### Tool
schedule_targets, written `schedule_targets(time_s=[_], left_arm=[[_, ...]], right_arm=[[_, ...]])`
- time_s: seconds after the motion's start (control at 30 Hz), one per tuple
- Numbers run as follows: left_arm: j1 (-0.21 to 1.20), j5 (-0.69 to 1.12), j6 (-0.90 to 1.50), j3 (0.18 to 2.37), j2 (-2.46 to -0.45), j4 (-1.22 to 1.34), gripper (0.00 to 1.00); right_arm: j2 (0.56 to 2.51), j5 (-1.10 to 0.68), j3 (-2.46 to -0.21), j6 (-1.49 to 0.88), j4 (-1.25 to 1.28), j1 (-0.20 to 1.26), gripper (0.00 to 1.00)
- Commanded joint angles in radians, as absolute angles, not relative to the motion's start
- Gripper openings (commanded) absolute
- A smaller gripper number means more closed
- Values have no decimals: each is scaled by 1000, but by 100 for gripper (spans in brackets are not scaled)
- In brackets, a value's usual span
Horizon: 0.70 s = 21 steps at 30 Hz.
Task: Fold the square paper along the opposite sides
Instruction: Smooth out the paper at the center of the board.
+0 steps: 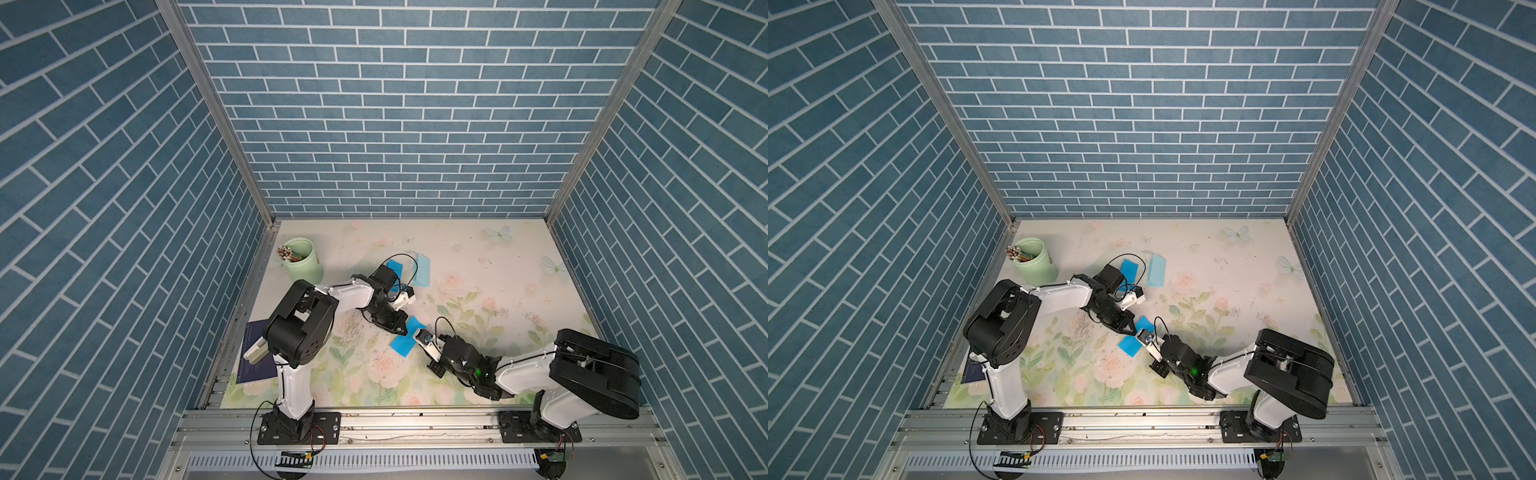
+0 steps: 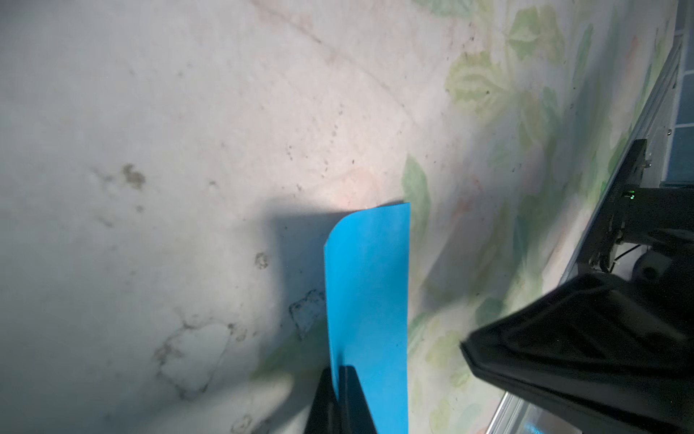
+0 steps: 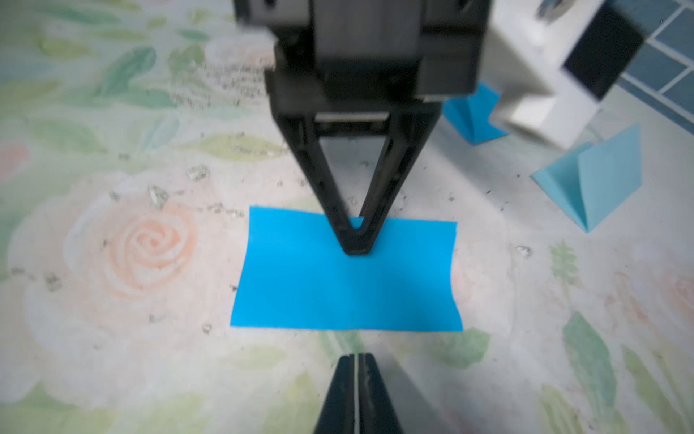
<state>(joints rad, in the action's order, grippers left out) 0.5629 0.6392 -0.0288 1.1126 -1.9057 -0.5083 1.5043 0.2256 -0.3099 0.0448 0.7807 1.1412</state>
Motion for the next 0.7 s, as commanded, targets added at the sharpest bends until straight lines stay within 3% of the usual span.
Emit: schedule_targets(time_s=[0.0,0.1,0.13,0.2,0.3,0.67], left_arm=[[552,470,-54,1084,-1940,-538,0],[553,465,-55,1089,-1939,-543,0],[554,463,-55,1090,-1940,-542,0],[553,462,-56,1098,-1946,-546,0],[553,453,-60,1118,-1955,-561,0],[553,448,-63,1114,-1965,-557,0]], right_arm=[[1449,265,-301,69,867,1121,31],[1470,174,-313,80,906,1072,37],[1490,124,-322,79,912,1049,33],[1533,50,-337,84,935,1016,15],[1606,13,-344,125,1006,1009,2],[1778,-46,-406,109,1064,1009,0]])
